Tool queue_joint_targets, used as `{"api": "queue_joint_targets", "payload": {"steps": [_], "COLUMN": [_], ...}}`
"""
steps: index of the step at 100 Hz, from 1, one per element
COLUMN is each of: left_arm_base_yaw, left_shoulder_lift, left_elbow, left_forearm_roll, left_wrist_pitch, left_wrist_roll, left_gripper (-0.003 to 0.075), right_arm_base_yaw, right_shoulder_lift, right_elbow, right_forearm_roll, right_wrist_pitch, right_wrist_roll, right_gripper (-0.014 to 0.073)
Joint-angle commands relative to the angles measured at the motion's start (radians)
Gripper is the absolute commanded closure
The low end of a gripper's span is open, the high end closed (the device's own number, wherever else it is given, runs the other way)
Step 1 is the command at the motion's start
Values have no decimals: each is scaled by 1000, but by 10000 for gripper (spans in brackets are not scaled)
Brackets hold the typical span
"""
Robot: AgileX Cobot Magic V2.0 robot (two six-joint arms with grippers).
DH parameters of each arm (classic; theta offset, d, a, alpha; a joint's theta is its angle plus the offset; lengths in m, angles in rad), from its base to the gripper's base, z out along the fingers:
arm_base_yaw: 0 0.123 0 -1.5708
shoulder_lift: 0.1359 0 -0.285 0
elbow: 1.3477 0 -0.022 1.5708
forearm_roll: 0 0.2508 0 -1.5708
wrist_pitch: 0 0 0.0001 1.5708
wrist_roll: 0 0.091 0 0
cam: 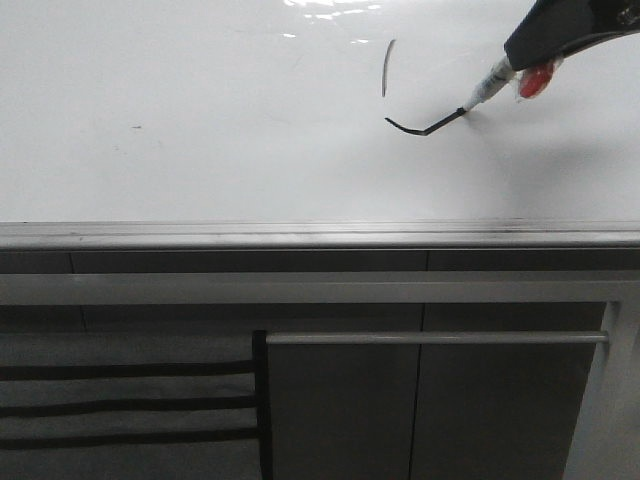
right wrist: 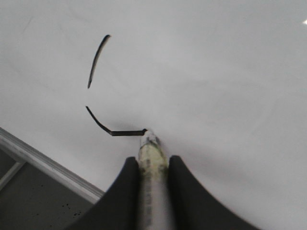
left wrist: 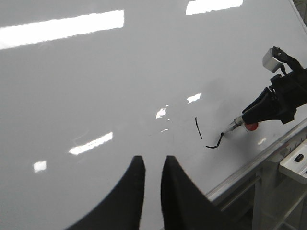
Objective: Write number 0 on whiteboard
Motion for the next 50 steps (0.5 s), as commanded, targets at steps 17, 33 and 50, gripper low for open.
{"api": "queue_joint_targets", "payload": {"steps": [17,33,50], "left_arm_base_yaw": [-5,-5,-5], "left_shoulder_lift": [14,14,14], "left_elbow": [-18,-18,-18], "left_forearm_roll": [51,51,51], "left_wrist_pitch": [-44,-44,-44], "left_wrist_roll": [-13,-13,-13], "left_gripper": [657,657,657], "right_arm_base_yaw": [-44,-42,-35], "right_shoulder_lift": [1,18,41], "right_elbow": [-105,-150,-199], "right_forearm_roll": [-9,-9,-2], "right_wrist_pitch": [-274,-272,-249], "right_wrist_roll": [-7,-7,-7], "right_gripper": [641,641,641]}}
